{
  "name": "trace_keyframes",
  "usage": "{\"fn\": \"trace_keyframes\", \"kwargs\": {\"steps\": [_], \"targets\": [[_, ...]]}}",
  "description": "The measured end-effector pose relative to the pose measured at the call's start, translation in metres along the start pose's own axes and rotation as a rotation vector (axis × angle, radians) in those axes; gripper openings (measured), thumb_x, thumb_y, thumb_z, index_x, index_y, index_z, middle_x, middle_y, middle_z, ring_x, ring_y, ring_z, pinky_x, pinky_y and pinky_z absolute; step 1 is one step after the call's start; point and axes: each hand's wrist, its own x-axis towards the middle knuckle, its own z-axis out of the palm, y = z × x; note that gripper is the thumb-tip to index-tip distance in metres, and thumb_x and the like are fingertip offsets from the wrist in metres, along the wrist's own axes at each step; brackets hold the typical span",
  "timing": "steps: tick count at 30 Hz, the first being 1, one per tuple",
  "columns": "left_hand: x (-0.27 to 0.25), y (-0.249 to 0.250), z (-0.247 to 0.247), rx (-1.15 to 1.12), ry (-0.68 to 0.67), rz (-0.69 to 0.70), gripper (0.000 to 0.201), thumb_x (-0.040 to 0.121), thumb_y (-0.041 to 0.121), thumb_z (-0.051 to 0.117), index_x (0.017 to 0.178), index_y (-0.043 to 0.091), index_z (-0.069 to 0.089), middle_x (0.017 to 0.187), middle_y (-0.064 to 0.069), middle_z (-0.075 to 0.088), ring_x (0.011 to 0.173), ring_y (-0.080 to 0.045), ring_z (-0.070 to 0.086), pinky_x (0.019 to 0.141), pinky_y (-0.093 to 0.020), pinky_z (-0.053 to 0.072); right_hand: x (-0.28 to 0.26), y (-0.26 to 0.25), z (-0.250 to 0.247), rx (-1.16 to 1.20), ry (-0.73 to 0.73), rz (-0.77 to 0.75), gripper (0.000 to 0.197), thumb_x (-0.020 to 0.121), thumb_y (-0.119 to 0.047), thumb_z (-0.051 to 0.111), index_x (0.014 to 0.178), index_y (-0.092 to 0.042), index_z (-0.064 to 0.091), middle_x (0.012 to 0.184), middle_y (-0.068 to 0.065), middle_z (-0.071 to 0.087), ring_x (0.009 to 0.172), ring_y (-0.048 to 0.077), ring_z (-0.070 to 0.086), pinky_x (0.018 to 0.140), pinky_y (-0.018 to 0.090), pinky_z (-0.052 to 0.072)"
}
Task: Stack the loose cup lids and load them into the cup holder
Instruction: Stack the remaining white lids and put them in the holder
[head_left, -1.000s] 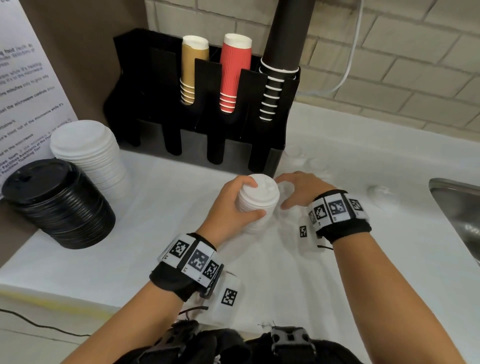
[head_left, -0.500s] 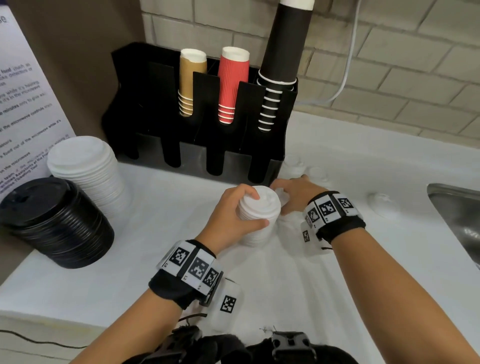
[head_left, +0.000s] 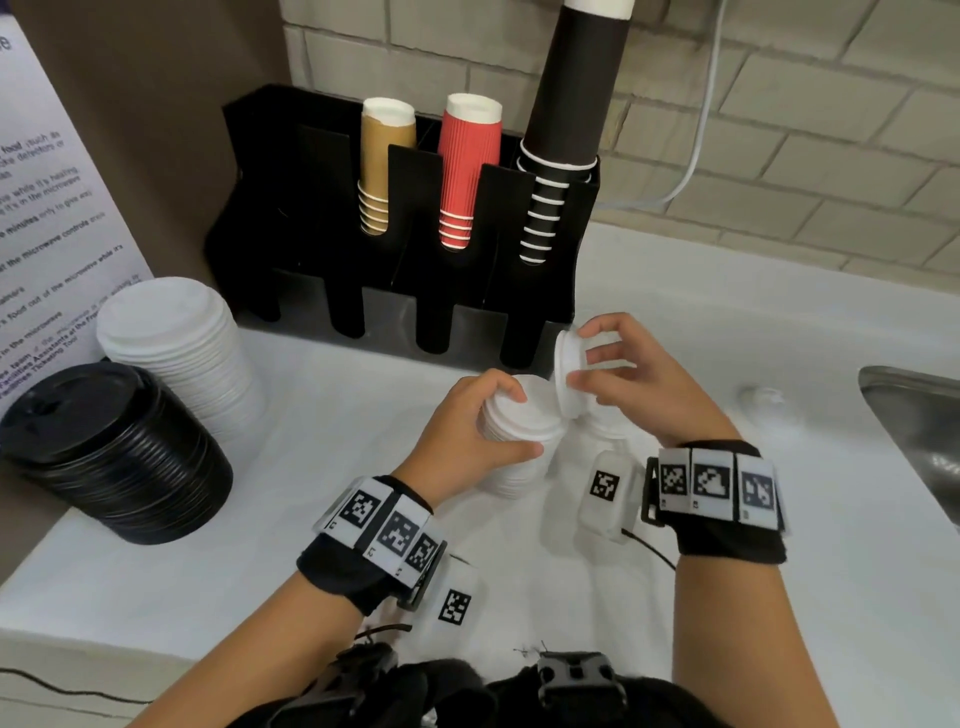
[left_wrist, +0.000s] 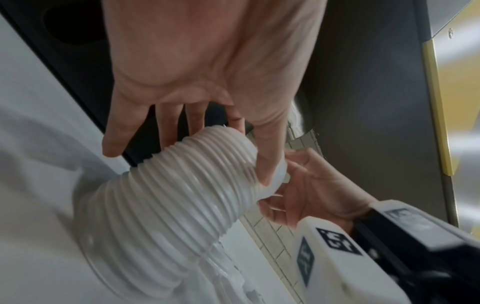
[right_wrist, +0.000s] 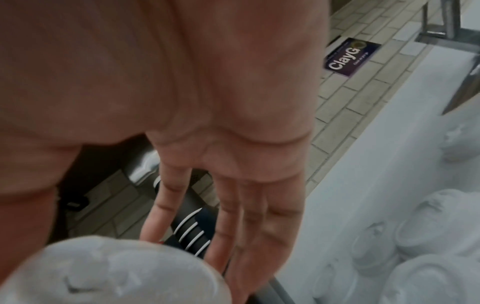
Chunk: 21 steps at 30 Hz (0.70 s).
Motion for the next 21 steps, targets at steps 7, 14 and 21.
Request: {"fn": "trace_keyframes", "kwargs": {"steps": [7, 14, 21], "targets": [[0.003, -0.006, 0.003, -0.077, 0.047, 0.013, 0.069, 0.068, 0.015, 0.087, 0.118, 0.029, 0.042, 0.117, 0.015, 0.054, 0.104, 0.011, 0.051, 0.08, -0.002, 0.04, -0.012, -0.001, 0.023, -0.191, -0.02, -0.076, 0.035, 0.072, -0.018, 0.079, 0.097, -0.035, 0.06, 0.098, -0.014, 0.057, 0.09, 0.002, 0.057, 0.07, 0.007, 0.043], [0.007, -0.013, 0.004, -0.069, 0.068, -0.023, 0.069, 0.064, 0.023, 0.09, 0.118, 0.023, 0.048, 0.114, 0.018, 0.057, 0.097, 0.02, 0.051, 0.074, 0.001, 0.039, -0.007, -0.012, 0.034, -0.315, -0.055, -0.1, 0.035, 0.069, -0.018, 0.077, 0.094, -0.039, 0.063, 0.108, -0.003, 0.056, 0.096, 0.005, 0.054, 0.074, 0.01, 0.037], [0.007, -0.015, 0.004, -0.102, 0.075, -0.051, 0.075, 0.063, 0.02, 0.09, 0.122, 0.025, 0.043, 0.119, 0.016, 0.054, 0.106, 0.009, 0.051, 0.077, 0.001, 0.04, -0.004, -0.016, 0.038, -0.391, -0.104, -0.105, 0.036, 0.067, -0.018, 0.077, 0.094, -0.039, 0.065, 0.108, -0.004, 0.054, 0.1, 0.009, 0.052, 0.079, 0.009, 0.035]]}}
